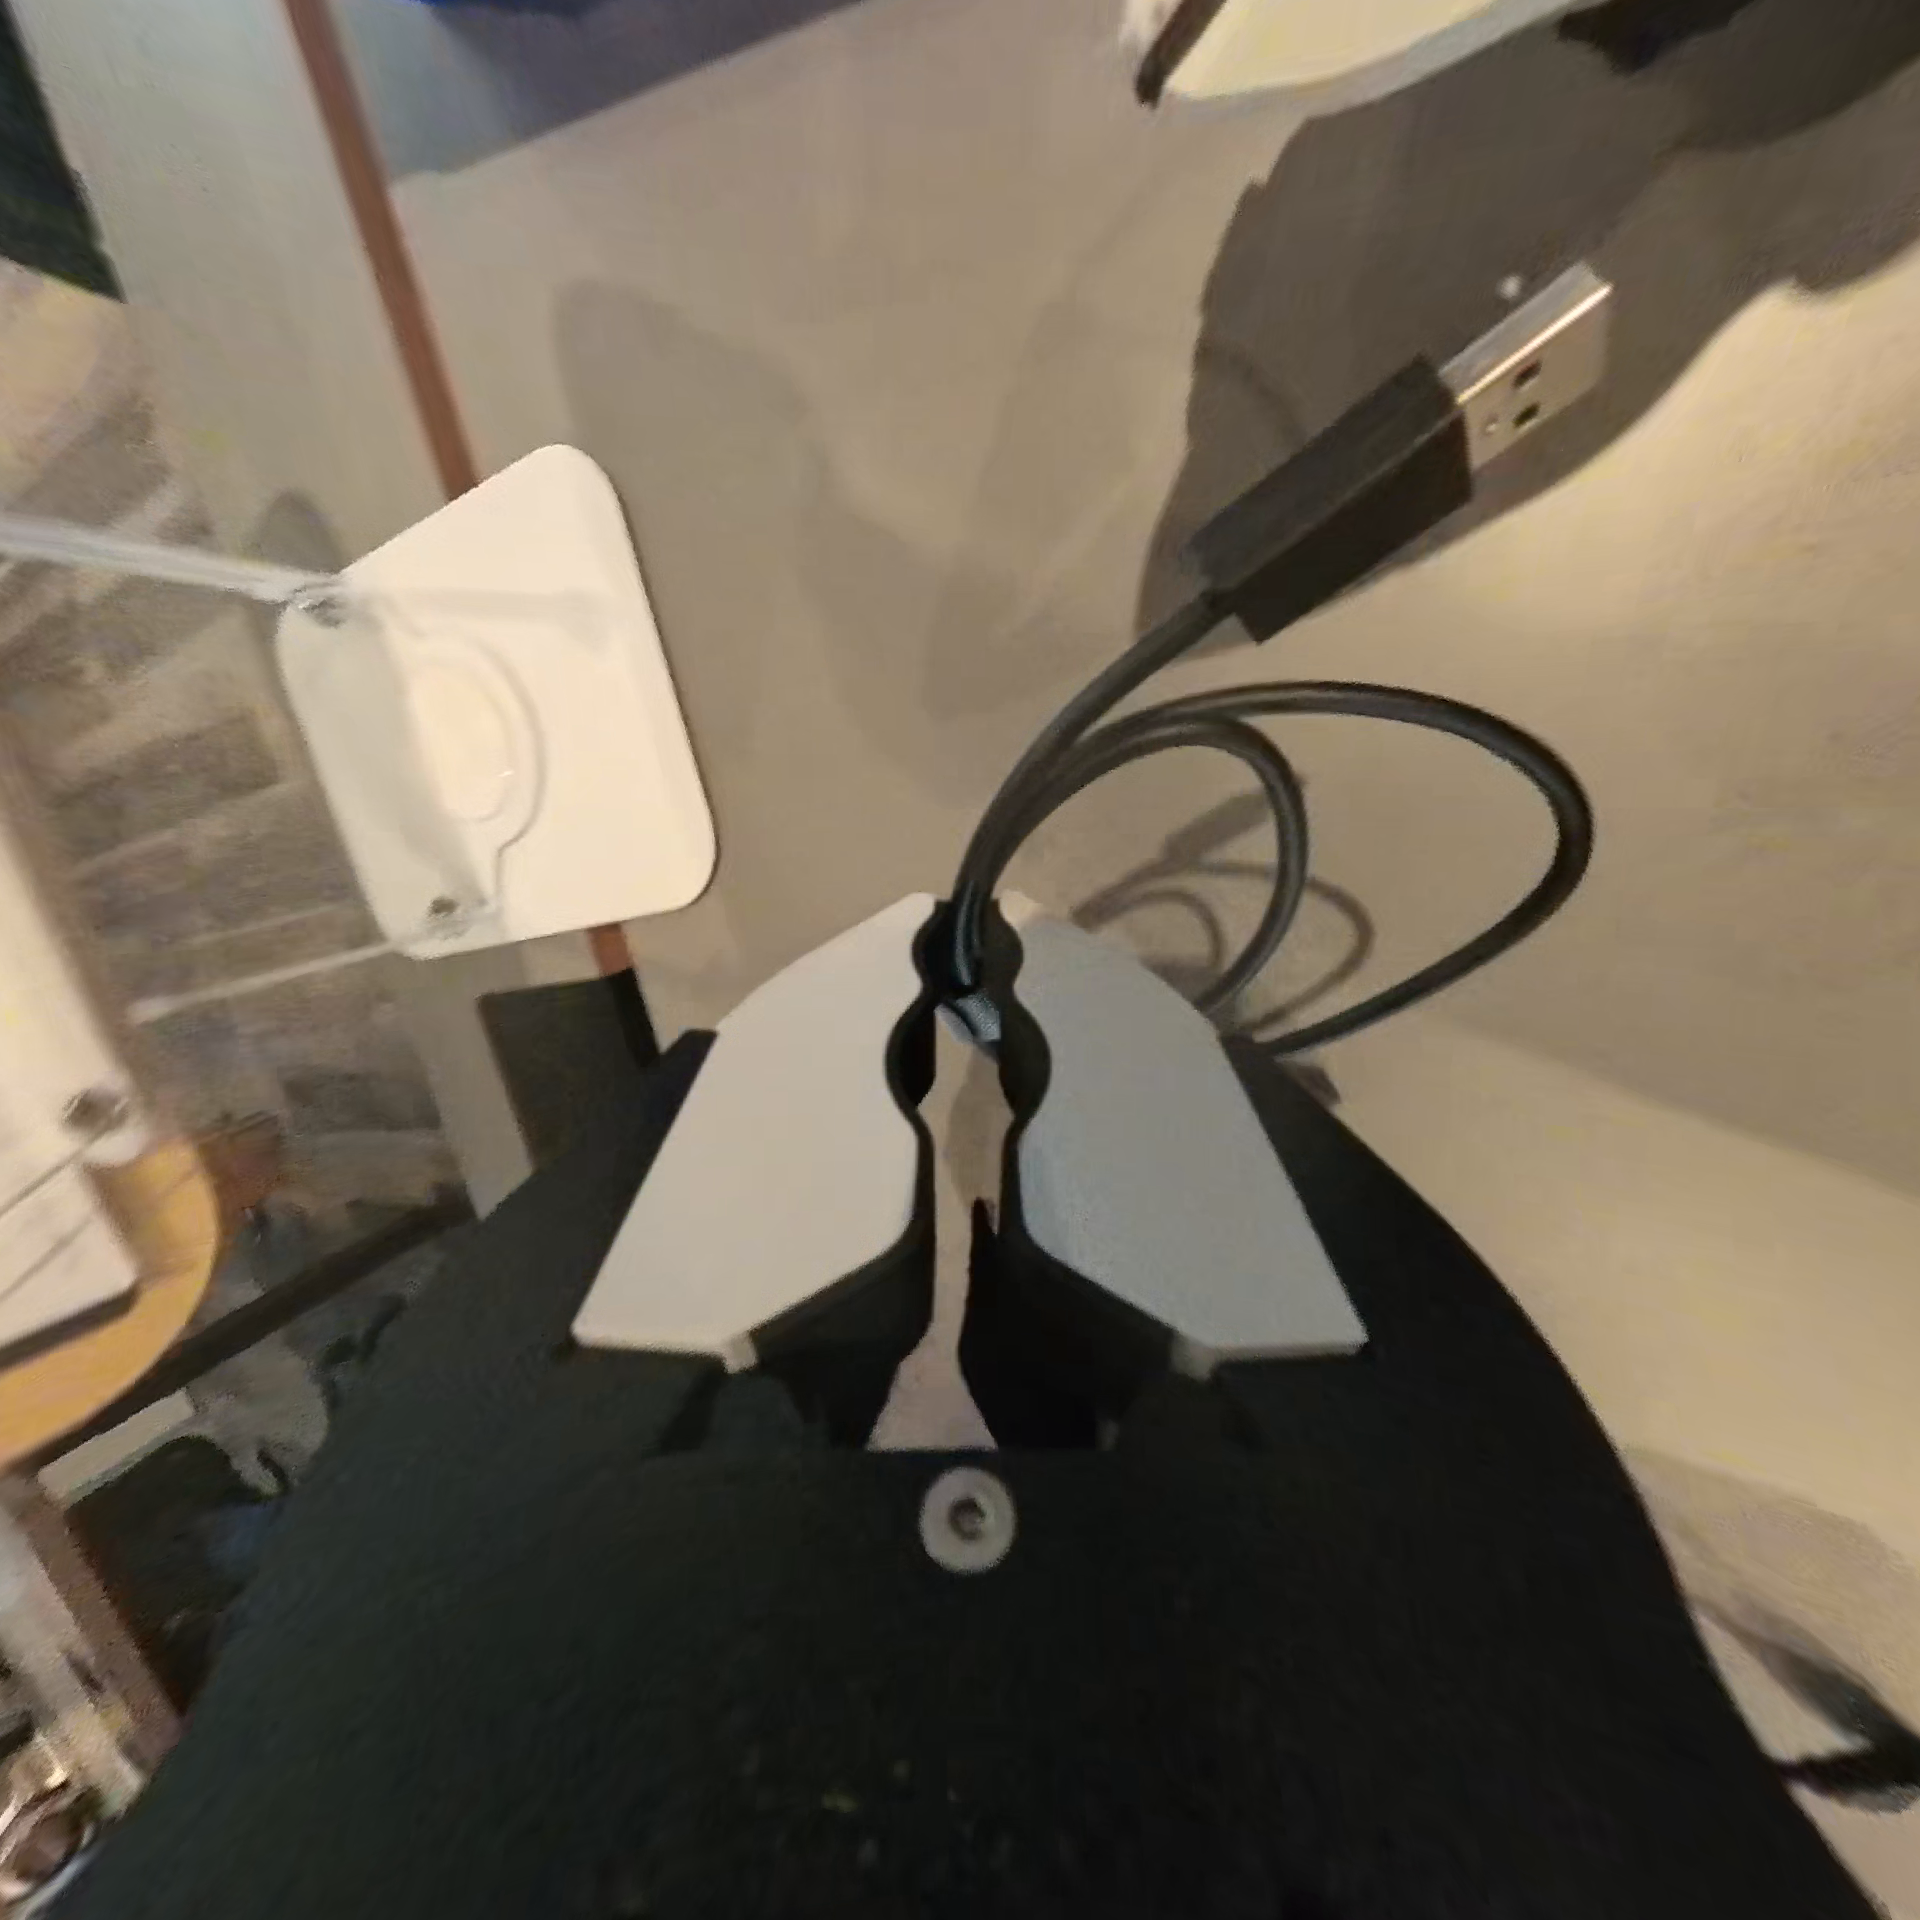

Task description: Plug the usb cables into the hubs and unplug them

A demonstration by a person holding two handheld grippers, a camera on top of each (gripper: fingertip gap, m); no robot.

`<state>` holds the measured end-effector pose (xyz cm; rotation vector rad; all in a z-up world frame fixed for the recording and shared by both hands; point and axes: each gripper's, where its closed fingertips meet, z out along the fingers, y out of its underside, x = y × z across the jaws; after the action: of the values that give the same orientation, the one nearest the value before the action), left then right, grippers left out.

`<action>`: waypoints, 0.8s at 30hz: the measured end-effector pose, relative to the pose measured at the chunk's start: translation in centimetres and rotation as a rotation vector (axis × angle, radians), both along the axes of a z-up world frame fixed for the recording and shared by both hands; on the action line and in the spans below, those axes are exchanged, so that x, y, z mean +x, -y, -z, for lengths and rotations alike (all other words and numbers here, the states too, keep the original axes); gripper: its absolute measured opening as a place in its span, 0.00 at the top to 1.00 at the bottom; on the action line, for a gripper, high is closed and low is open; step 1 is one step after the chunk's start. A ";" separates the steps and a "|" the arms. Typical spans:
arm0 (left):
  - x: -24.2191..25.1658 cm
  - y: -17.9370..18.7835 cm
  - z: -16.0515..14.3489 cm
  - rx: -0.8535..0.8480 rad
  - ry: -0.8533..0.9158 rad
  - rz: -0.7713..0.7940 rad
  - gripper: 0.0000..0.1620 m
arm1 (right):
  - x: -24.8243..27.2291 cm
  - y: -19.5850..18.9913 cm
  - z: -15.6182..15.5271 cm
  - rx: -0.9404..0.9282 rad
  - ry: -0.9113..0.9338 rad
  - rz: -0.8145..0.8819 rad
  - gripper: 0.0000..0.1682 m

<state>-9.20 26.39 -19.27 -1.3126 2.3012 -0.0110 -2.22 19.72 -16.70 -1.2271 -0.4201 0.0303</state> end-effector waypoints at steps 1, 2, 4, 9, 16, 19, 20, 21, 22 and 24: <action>0.6 0.0 0.9 -0.006 -0.018 0.003 0.96 | 0.1 0.0 0.0 0.002 -0.001 0.006 1.00; 1.2 -0.2 1.8 -0.006 -0.033 -0.003 0.96 | 0.2 0.0 0.0 0.001 -0.001 0.011 1.00; 2.4 -0.5 3.5 -0.009 -0.039 -0.007 0.96 | 0.2 -0.2 0.1 -0.007 0.004 0.014 1.00; 4.2 -1.5 7.3 -0.024 0.015 -0.097 0.95 | 0.1 -0.4 0.4 -0.016 0.018 0.019 1.00; 4.0 -0.8 5.5 -0.034 0.291 -0.200 0.58 | 0.1 -0.4 0.4 -0.017 0.002 -0.001 1.00; 1.4 -0.6 1.5 0.016 0.435 -0.263 0.61 | 0.0 -0.4 0.5 -0.020 0.000 -0.010 1.00; 0.0 -0.5 0.0 0.023 0.481 -0.301 0.63 | 0.0 -0.4 0.5 -0.023 0.002 -0.011 1.00; -1.7 -0.5 -1.4 0.024 0.522 -0.342 0.63 | -0.1 -0.4 0.6 -0.026 0.002 -0.013 1.00; -3.5 -0.5 -2.9 0.018 0.561 -0.383 0.63 | -0.1 -0.5 0.6 -0.028 0.000 -0.015 1.00; -7.8 -0.5 -5.4 -0.006 0.628 -0.472 0.64 | -0.1 -0.6 0.7 -0.034 -0.004 -0.019 1.00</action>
<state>-17.00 26.91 -13.90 -1.5531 1.4456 -0.2372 -2.35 20.29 -17.39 -1.2559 -0.4290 0.0567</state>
